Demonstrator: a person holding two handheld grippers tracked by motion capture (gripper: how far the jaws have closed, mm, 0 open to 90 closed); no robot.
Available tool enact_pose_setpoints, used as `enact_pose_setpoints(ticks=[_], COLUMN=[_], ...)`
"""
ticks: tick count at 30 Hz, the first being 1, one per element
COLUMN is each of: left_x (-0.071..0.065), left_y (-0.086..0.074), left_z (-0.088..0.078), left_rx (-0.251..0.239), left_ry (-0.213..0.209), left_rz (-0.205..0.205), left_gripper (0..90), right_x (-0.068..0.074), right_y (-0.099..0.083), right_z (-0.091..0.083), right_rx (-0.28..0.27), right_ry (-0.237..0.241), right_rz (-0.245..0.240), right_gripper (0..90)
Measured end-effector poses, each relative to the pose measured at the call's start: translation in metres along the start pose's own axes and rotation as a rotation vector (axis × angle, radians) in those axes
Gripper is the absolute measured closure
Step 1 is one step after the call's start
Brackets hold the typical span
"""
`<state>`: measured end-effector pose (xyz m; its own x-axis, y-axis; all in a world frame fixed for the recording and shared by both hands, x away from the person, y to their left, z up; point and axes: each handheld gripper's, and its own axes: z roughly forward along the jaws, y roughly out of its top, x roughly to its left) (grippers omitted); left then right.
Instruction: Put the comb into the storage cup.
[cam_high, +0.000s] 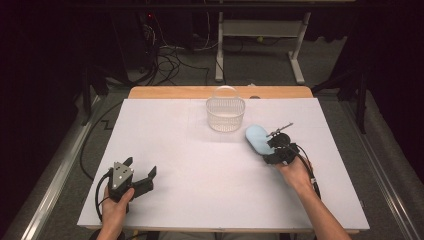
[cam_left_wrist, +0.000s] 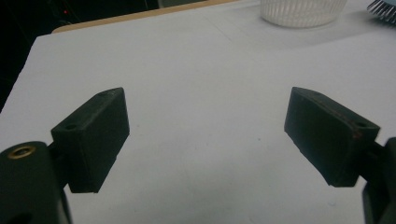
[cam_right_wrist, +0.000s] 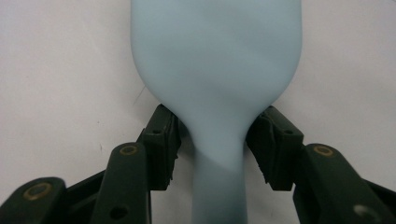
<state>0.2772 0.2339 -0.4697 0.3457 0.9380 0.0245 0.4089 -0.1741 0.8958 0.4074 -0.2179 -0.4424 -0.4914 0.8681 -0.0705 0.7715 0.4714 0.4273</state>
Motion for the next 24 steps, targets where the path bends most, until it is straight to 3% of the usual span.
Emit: enact_pose_setpoints(ticks=[8, 14, 24], left_x=[-0.0006, 0.0, -0.0008], left_y=[0.0004, 0.0013, 0.0043], left_z=[0.0004, 0.0011, 0.0022], left_rx=[0.004, 0.004, 0.0], left_ry=[0.002, 0.006, -0.011], left_rz=[0.009, 0.01, 0.01], left_gripper=[14.4, 14.1, 10.7], right_x=[-0.0018, -0.0032, -0.0015], right_y=[-0.0008, -0.0004, -0.0045], right_z=[0.0001, 0.0, -0.002], right_rx=[-0.009, -0.008, -0.053], right_ry=[0.022, 0.028, 0.021], right_rz=[0.018, 0.022, 0.006], right_gripper=[67.9, 69.8, 70.2])
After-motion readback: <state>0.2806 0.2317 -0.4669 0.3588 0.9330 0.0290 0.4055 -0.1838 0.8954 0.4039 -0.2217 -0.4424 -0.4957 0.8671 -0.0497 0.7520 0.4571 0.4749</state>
